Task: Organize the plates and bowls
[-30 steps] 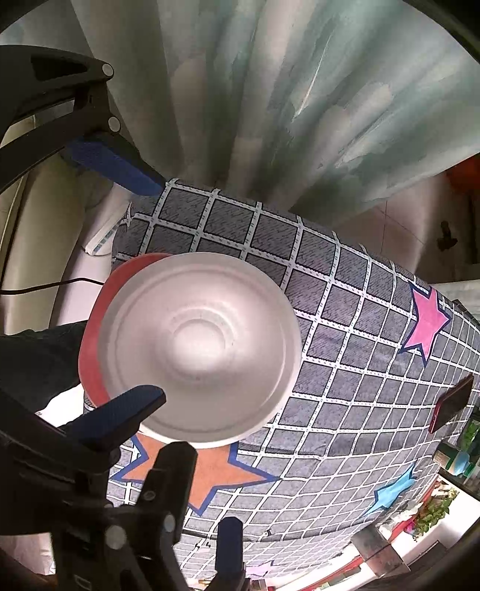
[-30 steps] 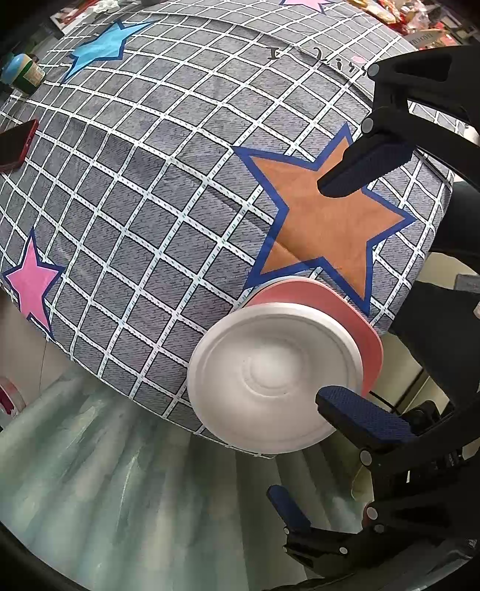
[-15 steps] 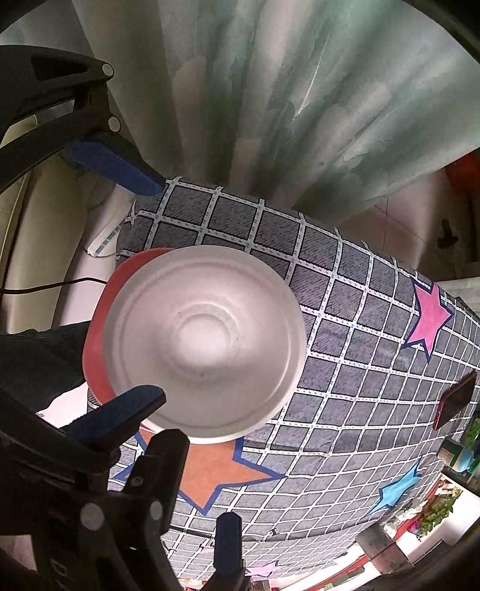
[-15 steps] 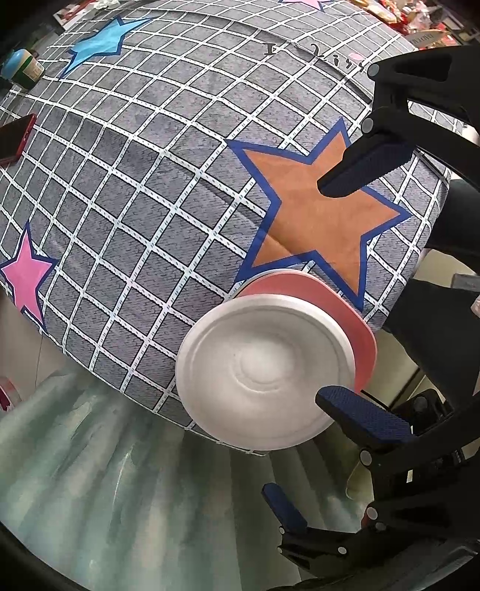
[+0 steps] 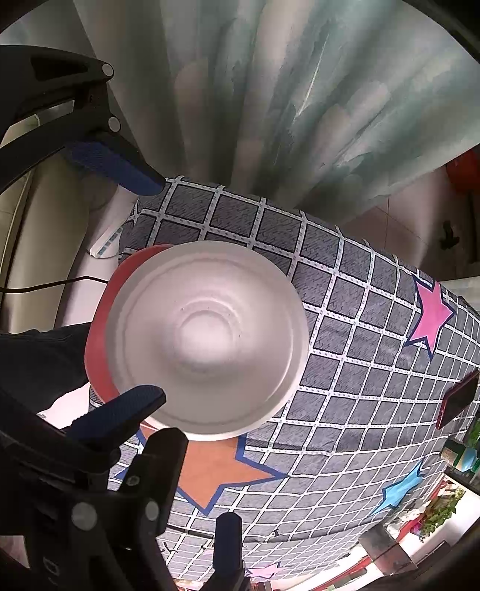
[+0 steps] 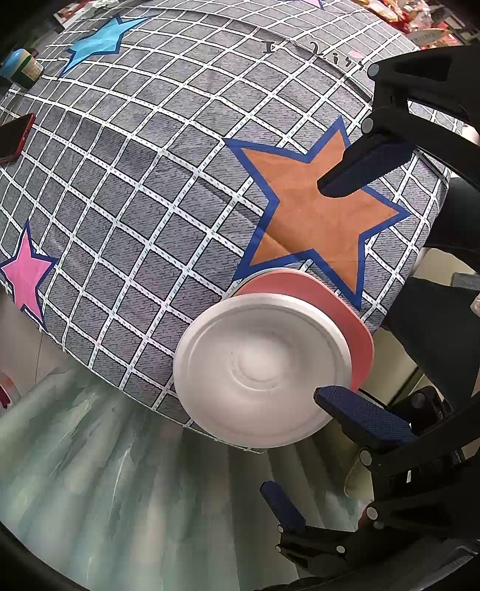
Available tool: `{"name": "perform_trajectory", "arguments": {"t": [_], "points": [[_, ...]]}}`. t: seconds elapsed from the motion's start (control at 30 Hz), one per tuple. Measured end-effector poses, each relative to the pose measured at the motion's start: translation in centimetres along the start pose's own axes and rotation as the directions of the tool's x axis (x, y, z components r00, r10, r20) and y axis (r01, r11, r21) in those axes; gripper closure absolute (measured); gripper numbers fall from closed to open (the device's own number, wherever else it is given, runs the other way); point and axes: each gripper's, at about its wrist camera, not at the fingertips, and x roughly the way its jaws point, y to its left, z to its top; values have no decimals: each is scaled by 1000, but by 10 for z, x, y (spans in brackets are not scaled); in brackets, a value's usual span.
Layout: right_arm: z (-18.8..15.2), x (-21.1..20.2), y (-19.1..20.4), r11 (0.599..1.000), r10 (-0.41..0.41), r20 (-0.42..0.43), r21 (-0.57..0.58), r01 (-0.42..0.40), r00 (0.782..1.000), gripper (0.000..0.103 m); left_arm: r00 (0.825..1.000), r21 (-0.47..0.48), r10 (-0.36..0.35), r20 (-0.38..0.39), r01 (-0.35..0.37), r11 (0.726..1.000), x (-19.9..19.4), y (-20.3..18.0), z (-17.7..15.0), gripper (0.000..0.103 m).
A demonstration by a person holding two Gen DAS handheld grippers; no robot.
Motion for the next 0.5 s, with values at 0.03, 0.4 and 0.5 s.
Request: {"name": "perform_trajectory", "arguments": {"t": [0.03, 0.4, 0.5], "points": [[0, 0, 0, 1000, 1, 0, 1, -1, 1000, 0, 1000, 1, 1, -1, -1, 1000, 0, 0, 0, 0], [3, -4, -8, 1000, 11, 8, 27, -11, 1000, 0, 1000, 18, 10, -2, -10, 1000, -1, -6, 2, 1], [3, -4, -7, 999, 15, 8, 30, -15, 1000, 0, 1000, 20, 12, -2, -12, 1000, -2, -7, 2, 1]]}}
